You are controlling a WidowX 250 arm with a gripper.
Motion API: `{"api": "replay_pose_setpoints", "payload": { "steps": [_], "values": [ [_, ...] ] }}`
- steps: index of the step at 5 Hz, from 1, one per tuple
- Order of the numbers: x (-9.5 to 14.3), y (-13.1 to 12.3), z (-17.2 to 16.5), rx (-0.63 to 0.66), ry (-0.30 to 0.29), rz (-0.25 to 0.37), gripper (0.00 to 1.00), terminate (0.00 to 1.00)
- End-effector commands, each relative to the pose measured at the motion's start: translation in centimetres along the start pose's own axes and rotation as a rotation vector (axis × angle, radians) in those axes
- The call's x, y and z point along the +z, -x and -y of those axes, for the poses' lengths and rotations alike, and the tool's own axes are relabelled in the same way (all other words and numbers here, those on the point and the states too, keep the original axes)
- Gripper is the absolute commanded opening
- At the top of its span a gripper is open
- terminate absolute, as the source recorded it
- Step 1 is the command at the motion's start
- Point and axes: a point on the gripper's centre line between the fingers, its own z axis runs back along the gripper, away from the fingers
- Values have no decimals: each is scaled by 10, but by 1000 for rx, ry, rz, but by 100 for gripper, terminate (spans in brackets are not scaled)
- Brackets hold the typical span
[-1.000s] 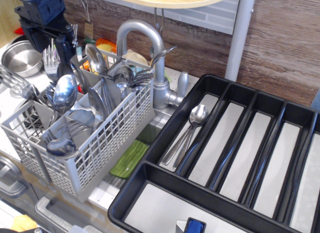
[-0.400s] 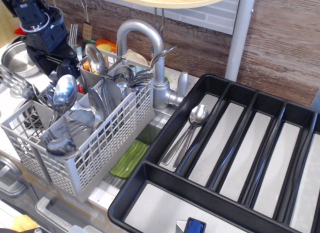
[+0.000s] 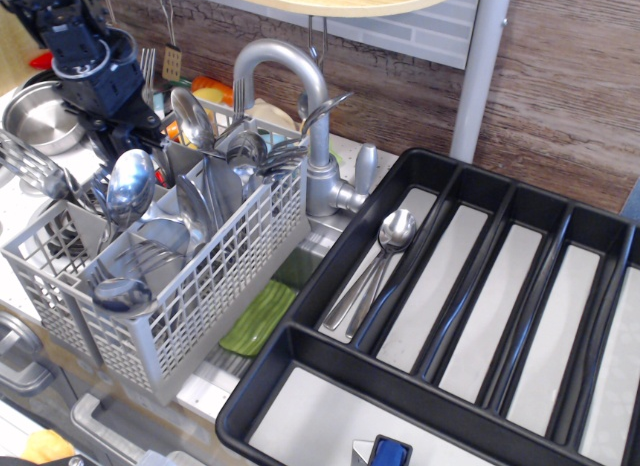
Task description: Put small spoon from basket to tray
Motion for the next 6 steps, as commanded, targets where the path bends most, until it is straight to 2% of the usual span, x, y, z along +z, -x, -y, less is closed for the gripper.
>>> {"api": "replay_pose_setpoints", "payload": {
  "steps": [1, 2, 4, 5, 6],
  "values": [
    [25, -15, 0, 11, -62, 42, 0, 0],
    [43, -19, 4, -13, -92, 1, 0, 0],
    [124, -43, 29, -257, -158, -207, 0, 0],
    [157, -58, 53, -303, -193, -261, 0, 0],
    [182, -74, 81, -268, -157, -329, 0, 0]
  ]
}}
